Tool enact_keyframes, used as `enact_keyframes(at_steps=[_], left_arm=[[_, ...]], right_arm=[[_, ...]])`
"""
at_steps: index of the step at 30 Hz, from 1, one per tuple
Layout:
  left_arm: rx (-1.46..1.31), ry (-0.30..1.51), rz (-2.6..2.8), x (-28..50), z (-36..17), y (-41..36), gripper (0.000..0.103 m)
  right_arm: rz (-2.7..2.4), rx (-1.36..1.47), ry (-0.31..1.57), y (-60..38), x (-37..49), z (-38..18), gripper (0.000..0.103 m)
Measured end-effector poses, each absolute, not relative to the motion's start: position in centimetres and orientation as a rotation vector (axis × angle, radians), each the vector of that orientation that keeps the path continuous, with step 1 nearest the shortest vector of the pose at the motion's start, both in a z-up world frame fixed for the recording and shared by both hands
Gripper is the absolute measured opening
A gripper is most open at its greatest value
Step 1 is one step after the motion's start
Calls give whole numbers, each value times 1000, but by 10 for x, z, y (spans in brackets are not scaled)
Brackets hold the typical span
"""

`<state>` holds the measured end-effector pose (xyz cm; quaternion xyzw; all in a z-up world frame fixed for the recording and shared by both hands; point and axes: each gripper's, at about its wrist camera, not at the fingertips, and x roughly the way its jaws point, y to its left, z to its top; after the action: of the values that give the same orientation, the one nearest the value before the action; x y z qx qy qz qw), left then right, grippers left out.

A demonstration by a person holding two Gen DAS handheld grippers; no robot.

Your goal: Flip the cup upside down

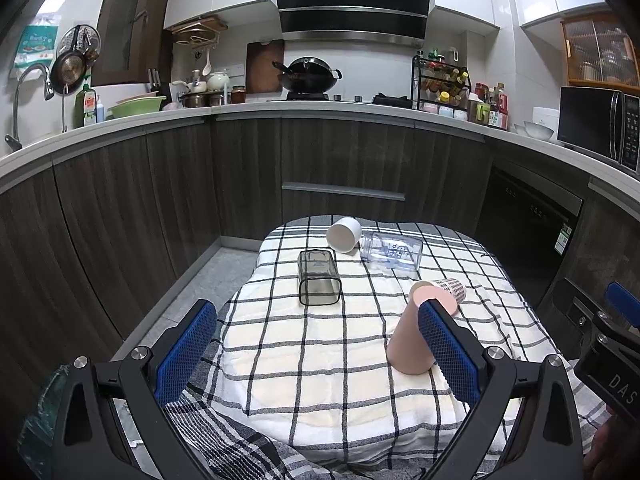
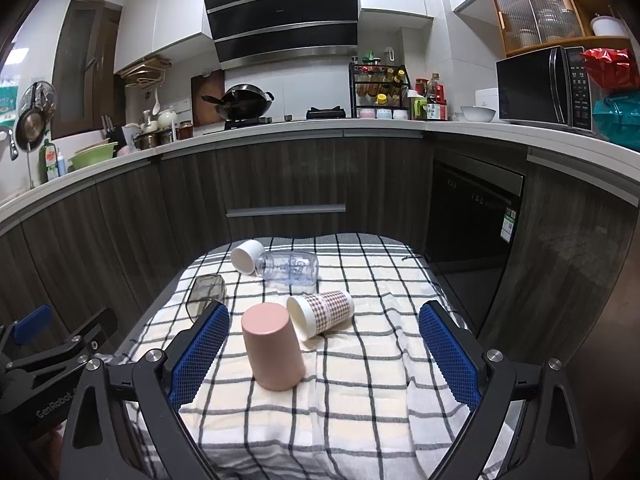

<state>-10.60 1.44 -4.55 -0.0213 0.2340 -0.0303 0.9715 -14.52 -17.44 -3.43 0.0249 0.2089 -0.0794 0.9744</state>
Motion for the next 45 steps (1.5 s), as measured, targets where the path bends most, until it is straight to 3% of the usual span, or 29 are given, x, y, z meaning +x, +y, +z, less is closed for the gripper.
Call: enact_keyframes(at_steps=[45], left_arm=[[-32, 482, -60, -106, -48, 15, 103]], right_arm=[[-153, 51, 422, -171, -147, -32, 96]])
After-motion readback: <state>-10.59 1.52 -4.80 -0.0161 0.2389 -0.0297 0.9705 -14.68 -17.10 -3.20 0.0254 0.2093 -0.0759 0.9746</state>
